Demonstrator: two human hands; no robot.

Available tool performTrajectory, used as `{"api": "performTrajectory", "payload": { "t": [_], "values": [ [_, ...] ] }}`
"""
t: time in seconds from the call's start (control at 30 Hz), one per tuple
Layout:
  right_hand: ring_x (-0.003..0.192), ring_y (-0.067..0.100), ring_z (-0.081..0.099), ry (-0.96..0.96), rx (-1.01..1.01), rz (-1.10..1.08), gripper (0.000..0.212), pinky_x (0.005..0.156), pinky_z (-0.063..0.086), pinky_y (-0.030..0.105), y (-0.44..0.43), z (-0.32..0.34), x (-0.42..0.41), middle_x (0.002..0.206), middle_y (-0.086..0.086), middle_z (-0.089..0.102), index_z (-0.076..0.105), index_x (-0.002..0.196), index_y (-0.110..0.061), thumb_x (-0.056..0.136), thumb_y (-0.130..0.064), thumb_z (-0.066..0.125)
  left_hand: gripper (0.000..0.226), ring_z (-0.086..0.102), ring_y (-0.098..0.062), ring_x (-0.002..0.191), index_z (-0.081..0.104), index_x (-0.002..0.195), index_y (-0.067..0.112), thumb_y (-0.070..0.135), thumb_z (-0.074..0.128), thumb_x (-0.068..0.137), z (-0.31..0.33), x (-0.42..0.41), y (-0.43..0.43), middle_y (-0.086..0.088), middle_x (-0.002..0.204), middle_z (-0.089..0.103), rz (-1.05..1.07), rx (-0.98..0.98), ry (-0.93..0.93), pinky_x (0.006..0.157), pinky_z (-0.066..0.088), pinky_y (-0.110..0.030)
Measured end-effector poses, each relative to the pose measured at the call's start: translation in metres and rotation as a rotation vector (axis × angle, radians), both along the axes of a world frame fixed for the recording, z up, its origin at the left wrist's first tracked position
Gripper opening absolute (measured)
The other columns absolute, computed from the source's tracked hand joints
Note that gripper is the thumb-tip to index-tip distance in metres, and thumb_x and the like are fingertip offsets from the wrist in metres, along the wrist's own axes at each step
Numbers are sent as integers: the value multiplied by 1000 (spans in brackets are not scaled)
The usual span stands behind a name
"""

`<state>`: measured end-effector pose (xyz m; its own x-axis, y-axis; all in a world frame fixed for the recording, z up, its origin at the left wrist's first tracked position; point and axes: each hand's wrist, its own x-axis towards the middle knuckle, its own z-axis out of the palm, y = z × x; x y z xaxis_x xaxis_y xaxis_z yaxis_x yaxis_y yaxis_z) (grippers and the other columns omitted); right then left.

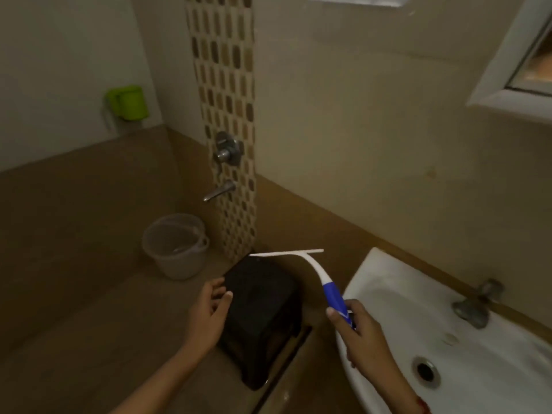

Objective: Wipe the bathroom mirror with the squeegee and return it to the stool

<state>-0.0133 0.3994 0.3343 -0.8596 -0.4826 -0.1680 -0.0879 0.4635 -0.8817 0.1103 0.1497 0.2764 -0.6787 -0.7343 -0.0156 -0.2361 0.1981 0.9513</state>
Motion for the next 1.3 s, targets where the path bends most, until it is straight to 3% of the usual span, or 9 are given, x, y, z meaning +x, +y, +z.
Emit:
{"api": "performTrajectory", "payload": {
  "t": [0.07,0.17,0.3,0.47,0.6,0.73,0.9,1.07,1.3],
  "values": [
    [64,11,60,-55,51,22,22,54,42,19,-22,-23,-4,75,-4,60,55,92,-29,86,-50,55,30,57,1,90,49,120,22,19,57,91,-22,15,-5,6,104,60,30,28,-78,73,42,-14],
    [53,14,56,-215,68,18,17,51,43,23,-59,-65,-12,65,-2,57,57,90,-27,88,-44,58,29,57,1,86,52,118,18,16,59,90,-59,25,-16,-1,104,62,55,65,-186,72,42,-16],
    [55,11,55,-344,97,-74,10,51,41,22,-112,-136,-33,70,1,57,58,97,-18,91,-26,56,34,62,-16,95,51,123,6,10,58,90,-118,19,-38,-6,102,64,-3,76,-346,83,45,-15],
    [62,15,53,-369,79,-156,8,53,43,17,-183,-225,-73,70,0,57,55,95,-20,96,-22,48,41,53,-15,115,40,132,6,11,51,93,-197,-10,-64,-10,129,53,-197,25,-511,84,29,4],
    [78,23,54,-387,46,-261,22,80,46,39,-235,-293,-103,82,8,58,54,101,-9,99,-24,39,37,51,-6,95,42,131,13,14,49,95,-239,-51,-89,-4,123,55,-207,-75,-530,76,30,1],
    [80,12,53,-509,-22,-283,21,79,41,32,-270,-342,-122,96,5,55,49,112,-11,100,-23,36,35,58,-12,99,47,129,17,21,50,95,-268,-90,-115,-3,121,57,-130,-72,-478,88,46,-24],
    [107,26,52,-679,-21,-233,32,93,41,40,-289,-389,-133,116,12,53,43,127,-9,99,-24,38,32,56,-10,97,49,125,17,23,52,93,-291,-107,-130,-4,118,56,-120,-110,-474,85,43,-22],
    [103,19,52,-578,125,-214,23,90,42,35,-288,-422,-127,121,12,56,54,116,-11,95,-19,48,36,56,-18,102,47,129,15,23,50,94,-308,-104,-136,-7,120,54,-149,-163,-544,88,47,-31],
    [108,25,58,-413,141,-229,33,93,45,35,-276,-391,-120,115,15,62,52,124,-6,92,-14,54,36,56,-13,97,47,129,14,21,52,94,-290,-113,-119,-7,123,53,-122,-139,-481,80,43,-22]
  ]
}}
